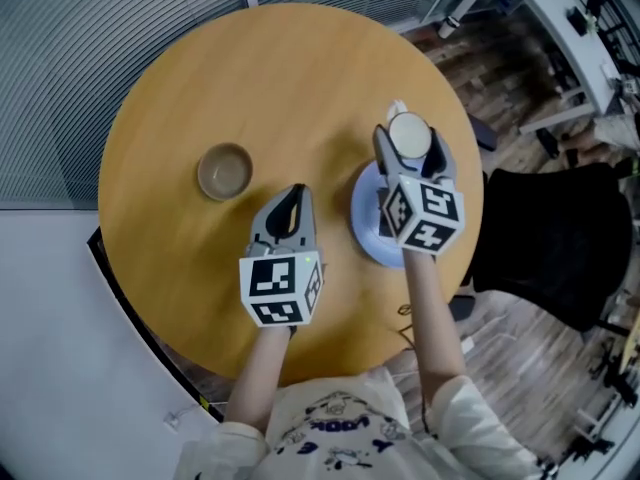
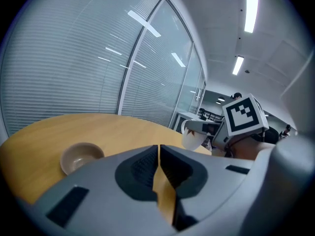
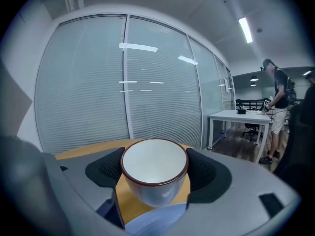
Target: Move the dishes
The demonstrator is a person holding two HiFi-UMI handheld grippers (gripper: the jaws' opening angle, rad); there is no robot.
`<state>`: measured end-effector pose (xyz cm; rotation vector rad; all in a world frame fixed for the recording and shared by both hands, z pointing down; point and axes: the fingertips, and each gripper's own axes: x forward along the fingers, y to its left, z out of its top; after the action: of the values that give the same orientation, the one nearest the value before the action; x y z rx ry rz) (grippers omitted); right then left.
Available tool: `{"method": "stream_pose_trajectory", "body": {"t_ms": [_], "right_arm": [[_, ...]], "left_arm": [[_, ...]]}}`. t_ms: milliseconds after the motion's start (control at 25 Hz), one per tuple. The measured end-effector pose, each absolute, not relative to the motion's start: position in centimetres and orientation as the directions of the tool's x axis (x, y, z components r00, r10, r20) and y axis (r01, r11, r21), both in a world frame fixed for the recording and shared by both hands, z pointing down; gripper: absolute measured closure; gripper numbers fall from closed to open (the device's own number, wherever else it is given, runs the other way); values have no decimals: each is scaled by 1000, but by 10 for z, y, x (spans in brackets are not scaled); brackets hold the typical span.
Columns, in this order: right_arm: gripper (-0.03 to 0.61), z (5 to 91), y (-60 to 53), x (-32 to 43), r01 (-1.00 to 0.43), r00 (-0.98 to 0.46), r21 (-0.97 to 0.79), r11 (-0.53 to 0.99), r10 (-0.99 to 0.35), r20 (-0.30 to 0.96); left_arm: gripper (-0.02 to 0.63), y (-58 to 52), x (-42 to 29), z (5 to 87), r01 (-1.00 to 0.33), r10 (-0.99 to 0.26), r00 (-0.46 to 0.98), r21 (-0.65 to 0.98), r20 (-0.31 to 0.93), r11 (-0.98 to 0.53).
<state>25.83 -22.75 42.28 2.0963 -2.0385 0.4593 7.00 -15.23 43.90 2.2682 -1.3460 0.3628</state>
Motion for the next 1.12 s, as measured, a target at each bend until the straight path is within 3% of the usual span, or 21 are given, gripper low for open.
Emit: {"method": "stream_pose_trajectory", "body": {"t_ms": [800, 1120], "right_arm": [[195, 515, -275, 308, -979, 100, -108, -171, -874, 476], [195, 518, -271, 306, -987, 130, -28, -161, -877, 462]], "left_arm": [[600, -180, 88, 495, -913, -720, 407, 241, 562, -328], [600, -175, 89, 501, -914, -710, 405, 253, 576, -316]]}}
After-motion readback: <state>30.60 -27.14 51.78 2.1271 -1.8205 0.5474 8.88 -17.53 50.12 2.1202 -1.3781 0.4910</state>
